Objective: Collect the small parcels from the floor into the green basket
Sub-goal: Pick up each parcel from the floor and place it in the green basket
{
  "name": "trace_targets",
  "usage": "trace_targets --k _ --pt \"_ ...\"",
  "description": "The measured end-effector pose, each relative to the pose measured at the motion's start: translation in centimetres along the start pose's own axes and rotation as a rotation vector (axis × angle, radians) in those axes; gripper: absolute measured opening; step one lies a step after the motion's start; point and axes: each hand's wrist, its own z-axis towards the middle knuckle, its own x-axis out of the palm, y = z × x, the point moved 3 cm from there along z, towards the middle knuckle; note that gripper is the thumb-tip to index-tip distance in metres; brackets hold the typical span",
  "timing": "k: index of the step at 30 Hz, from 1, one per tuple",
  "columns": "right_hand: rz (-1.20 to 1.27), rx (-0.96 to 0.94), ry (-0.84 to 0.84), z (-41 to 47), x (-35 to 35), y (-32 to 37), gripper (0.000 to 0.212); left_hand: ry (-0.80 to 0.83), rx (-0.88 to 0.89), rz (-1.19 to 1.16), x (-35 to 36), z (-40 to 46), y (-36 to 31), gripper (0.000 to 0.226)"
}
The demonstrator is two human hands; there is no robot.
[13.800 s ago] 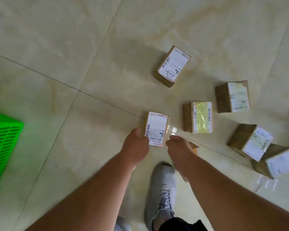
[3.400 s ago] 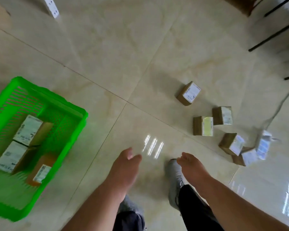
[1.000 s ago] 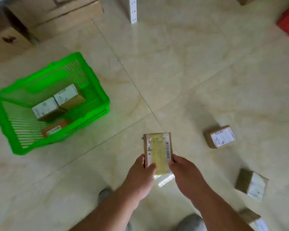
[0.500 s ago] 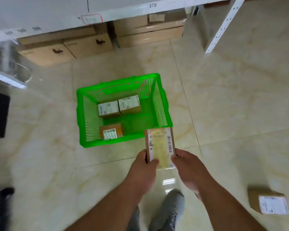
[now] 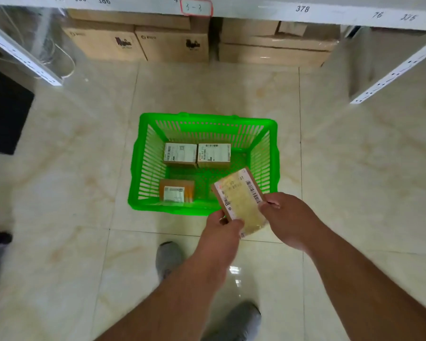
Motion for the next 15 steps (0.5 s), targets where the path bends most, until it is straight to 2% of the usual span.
trace_targets --k 4,7,10,11,15 --pt "-0.198 -0.029 0.026 3.5 0.4 2.0 0.028 0.041 -0.054 -0.123 -0.8 2.5 -1.2 0.026" --pt "-0.277 -0.042 0.058 5.8 1.1 3.6 0.032 0.099 -0.096 -0.195 -2.0 3.9 -2.1 0.025" --pt "-0.316 -0.062 0.094 7.8 1.4 5.4 0.027 0.127 -0.148 -0.234 -3.0 5.3 -2.7 0.021" --pt "-0.323 -0.065 0.103 8.6 1.5 5.9 0.026 0.132 -0.167 -0.250 -3.1 5.9 -2.8 0.024" --pt "-0.383 -0.080 0.156 12.3 2.7 6.7 0.029 0.078 -0.247 -0.391 -3.2 9.4 -2.3 0.066"
